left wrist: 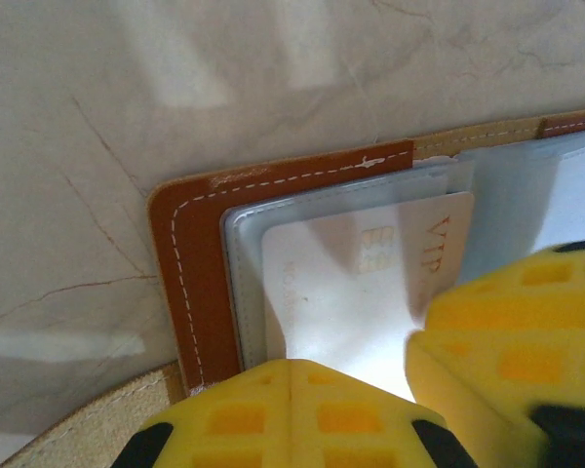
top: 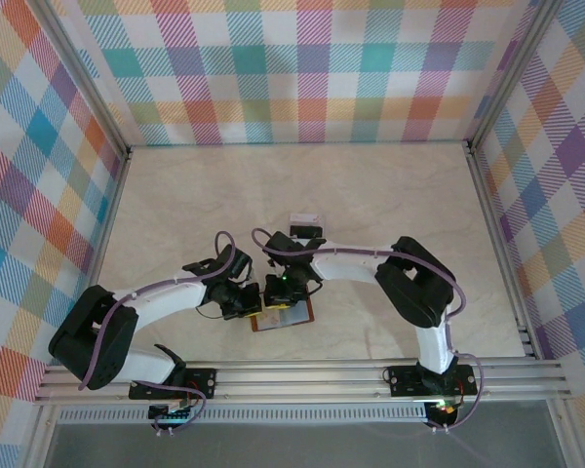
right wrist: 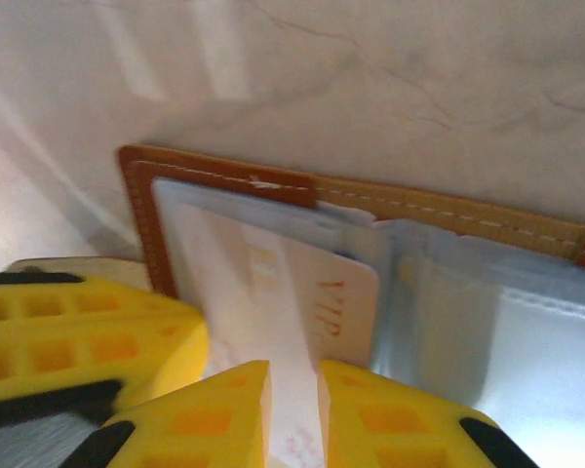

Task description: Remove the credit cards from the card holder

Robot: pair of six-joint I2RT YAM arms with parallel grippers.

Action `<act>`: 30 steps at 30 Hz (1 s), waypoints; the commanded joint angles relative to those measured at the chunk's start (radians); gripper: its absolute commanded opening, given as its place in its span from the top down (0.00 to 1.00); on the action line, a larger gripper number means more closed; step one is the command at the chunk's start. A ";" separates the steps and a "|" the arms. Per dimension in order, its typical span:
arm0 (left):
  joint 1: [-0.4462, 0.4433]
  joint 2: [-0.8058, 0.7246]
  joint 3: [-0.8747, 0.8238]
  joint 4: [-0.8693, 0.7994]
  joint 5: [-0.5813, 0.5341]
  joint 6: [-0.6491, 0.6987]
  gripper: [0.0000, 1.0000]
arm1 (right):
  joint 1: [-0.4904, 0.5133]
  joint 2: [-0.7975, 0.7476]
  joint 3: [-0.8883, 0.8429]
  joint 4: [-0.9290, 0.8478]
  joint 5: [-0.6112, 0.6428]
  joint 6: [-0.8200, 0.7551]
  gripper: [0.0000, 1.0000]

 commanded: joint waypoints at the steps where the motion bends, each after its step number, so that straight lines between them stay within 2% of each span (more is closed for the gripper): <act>1: -0.014 0.013 0.001 -0.029 -0.029 0.003 0.96 | -0.008 0.014 -0.020 -0.006 -0.002 0.011 0.77; 5: -0.014 0.007 0.001 -0.045 -0.045 0.009 0.96 | -0.008 -0.003 -0.012 -0.085 0.078 -0.004 0.69; 9: -0.015 0.010 0.005 -0.060 -0.058 0.018 0.96 | -0.008 -0.019 -0.008 -0.103 0.093 -0.014 0.65; 17: -0.015 0.021 0.011 -0.072 -0.075 0.026 0.96 | -0.008 -0.038 0.008 -0.125 0.090 -0.023 0.63; 22: -0.017 0.040 0.016 -0.072 -0.076 0.031 0.96 | -0.008 -0.070 -0.023 -0.069 0.051 -0.010 0.63; 30: -0.021 0.066 0.022 -0.086 -0.092 0.035 0.96 | -0.008 -0.067 -0.028 -0.115 0.091 -0.012 0.64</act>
